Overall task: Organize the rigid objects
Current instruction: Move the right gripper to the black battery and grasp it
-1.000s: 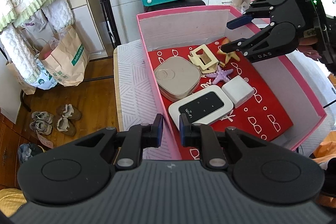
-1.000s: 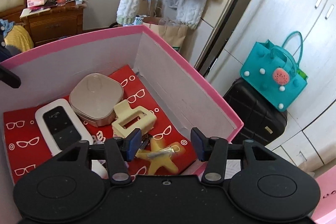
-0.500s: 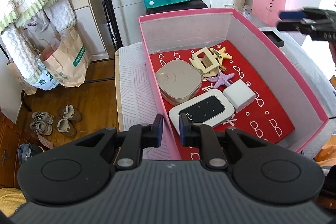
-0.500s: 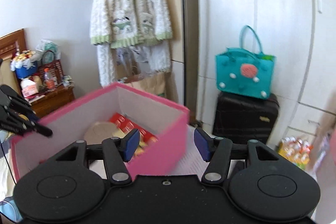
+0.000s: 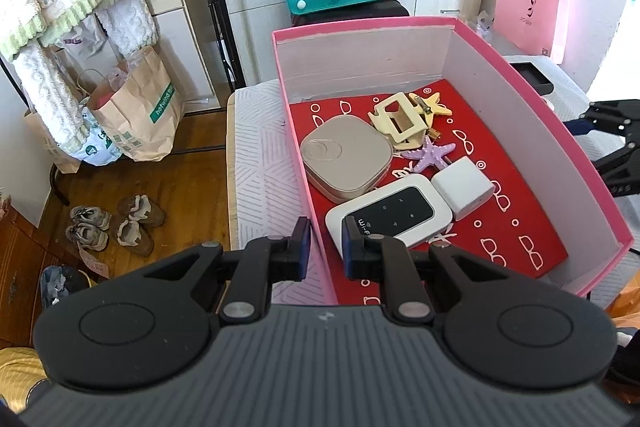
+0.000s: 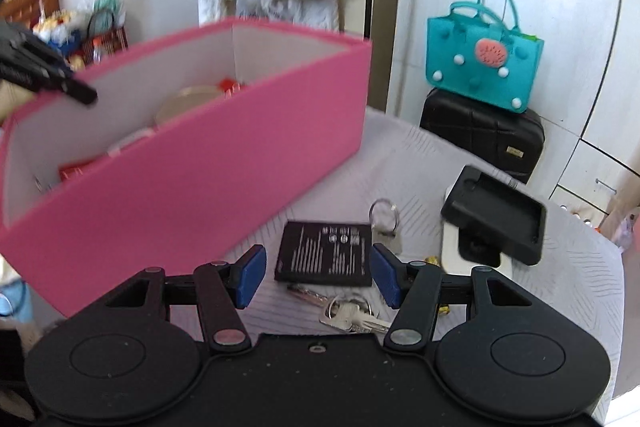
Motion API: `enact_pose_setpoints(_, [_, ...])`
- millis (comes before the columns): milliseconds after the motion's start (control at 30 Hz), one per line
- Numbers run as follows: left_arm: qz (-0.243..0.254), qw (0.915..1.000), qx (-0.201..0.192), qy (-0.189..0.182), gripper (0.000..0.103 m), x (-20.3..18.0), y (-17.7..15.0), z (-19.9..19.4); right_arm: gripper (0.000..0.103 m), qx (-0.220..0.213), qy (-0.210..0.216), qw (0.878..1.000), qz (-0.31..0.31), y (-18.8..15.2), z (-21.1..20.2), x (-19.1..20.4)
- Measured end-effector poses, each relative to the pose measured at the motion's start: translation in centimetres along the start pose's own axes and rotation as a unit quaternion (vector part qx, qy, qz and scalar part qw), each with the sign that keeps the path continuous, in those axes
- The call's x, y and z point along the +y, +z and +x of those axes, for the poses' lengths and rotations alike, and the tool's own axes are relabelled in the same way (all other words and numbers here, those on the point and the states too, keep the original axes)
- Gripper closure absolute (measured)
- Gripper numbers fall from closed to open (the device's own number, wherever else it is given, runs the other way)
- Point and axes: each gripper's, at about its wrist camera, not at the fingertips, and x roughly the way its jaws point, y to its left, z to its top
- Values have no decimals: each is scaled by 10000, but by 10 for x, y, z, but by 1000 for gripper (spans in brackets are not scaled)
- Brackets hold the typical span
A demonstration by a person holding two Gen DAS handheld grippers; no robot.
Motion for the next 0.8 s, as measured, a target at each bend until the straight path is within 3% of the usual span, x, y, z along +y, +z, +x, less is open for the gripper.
enact_pose_setpoints(133, [-21, 10000, 25, 31, 89, -1, 1, 0, 40, 74, -133, 9999, -10, -1, 17, -2])
enact_pose_setpoints(400, [-7, 10000, 49, 66, 89, -2, 2, 0, 34, 16, 55, 9998, 195, 0, 26, -8])
enact_pose_setpoints(567, [-17, 10000, 37, 60, 89, -3, 3, 0, 26, 128, 80, 9998, 119, 0, 35, -5])
enact_pose_setpoints(667, [-31, 10000, 39, 45, 89, -3, 3, 1, 35, 88, -1, 9998, 176, 1, 35, -3])
enact_pose_setpoints(800, [-10, 10000, 36, 42, 89, -2, 2, 1, 35, 138, -98, 9994, 315, 2, 34, -1])
